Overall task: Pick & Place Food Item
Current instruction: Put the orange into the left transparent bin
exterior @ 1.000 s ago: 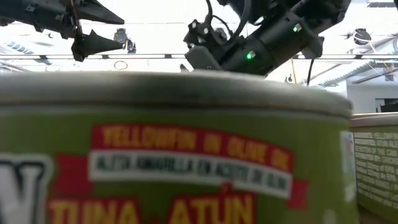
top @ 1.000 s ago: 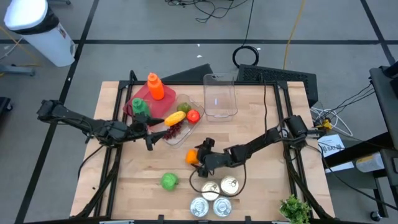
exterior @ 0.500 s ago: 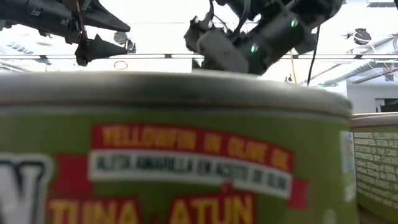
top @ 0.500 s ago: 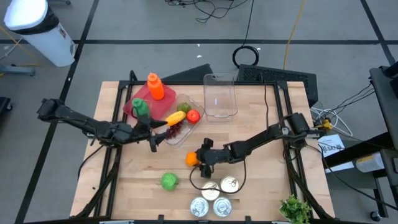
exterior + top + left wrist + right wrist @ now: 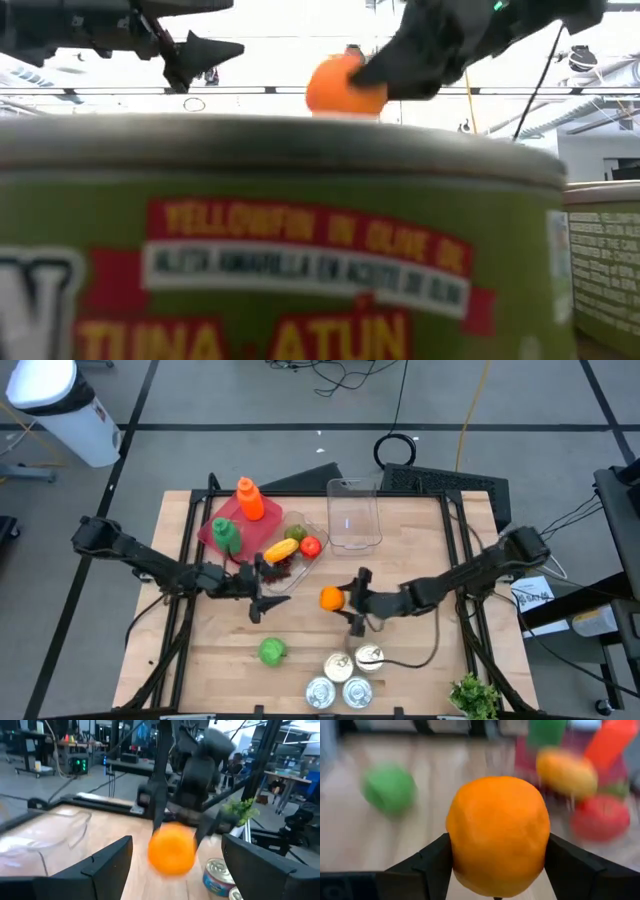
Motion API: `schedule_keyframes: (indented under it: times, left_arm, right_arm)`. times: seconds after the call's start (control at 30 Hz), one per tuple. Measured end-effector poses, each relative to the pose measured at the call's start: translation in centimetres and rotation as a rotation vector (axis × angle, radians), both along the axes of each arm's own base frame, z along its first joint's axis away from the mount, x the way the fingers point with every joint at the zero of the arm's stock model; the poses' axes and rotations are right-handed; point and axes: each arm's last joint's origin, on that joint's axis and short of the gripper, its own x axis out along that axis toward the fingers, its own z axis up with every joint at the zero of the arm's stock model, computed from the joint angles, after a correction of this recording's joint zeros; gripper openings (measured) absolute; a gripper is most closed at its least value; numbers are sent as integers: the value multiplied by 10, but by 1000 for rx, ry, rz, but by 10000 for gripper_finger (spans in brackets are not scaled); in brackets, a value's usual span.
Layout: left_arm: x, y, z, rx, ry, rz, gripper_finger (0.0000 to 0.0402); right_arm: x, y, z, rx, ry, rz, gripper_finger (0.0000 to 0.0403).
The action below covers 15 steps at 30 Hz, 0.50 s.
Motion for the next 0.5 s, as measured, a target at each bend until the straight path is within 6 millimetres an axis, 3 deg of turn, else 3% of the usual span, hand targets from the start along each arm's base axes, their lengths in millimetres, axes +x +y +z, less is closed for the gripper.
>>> schedule_keyframes:
  times: [0.2, 0.5]
  left_arm:
    - [22, -6, -17, -6, 11, -11, 306]
    - [91, -26, -2, 197, 126, -67, 311]
  right_arm:
    - [-28, 0, -4, -23, -248, 70, 256]
    - [-31, 1, -3, -60, -282, 92, 256]
